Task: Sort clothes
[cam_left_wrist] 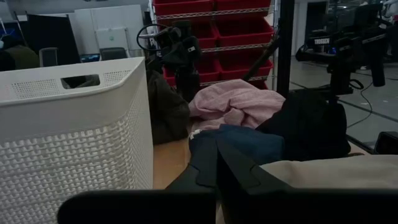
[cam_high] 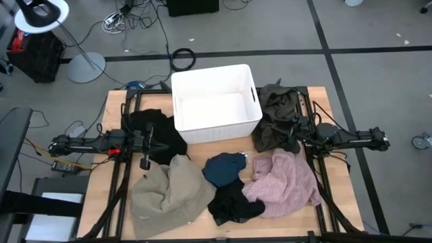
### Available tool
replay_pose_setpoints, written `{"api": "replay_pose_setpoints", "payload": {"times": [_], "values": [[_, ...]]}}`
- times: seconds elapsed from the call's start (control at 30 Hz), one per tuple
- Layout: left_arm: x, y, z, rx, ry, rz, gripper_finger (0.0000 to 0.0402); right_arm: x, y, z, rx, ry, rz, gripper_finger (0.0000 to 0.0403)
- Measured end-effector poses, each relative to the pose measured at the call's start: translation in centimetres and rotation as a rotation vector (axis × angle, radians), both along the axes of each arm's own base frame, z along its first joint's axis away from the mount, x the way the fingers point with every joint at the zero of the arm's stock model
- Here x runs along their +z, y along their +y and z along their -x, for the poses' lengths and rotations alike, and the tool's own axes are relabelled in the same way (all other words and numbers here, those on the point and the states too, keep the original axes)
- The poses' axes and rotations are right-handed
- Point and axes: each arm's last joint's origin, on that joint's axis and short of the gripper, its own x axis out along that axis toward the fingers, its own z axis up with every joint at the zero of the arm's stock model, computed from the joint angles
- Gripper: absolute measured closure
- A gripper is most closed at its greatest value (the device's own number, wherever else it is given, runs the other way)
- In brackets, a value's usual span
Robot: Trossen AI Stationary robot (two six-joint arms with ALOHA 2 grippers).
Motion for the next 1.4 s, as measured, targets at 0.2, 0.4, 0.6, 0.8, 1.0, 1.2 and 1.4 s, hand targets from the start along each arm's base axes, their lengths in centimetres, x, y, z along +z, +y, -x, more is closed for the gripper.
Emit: {"api": "replay_pose_setpoints", "payload": {"times": [0.2,0.4,0.6,0.8,1.0,1.2,1.4], "values": [[0.0,0.0,0.0,0.000,0.000,0.000,0.0396,0.0,0.0,0.0,0.000,0.000,0.000,0.0158],[0.0,0.0,0.0,0.000,0.000,0.000,0.0396,0.0,0.0,0.0,0.000,0.000,0.000,0.0158],[0.0,0.0,0.0,0.000,0.000,0.000,0.0396,0.0,0.0,0.0,0.001,0.000,0.000,0.0158],[0.0,0.0,0.0,0.000,0.000,0.000,0.0396,0.0,0.0,0.0,0.004,-0.009,-0.015,0.0158],[0.0,0.0,0.0,0.000,0.000,0.000,0.0396,1.1,0.2,0.0,0.074,-0.129,-0.027,0.0158],[0.0,0.0,0.0,0.000,0.000,0.000,0.0396,2.1,0.6,0.1,0.218,-0.200,-0.011,0.0158],[0.0,0.0,0.0,0.000,0.000,0.000,0.0396,2.9,0.8,0.3,0.292,-0.255,-0.005,0.0158]]}}
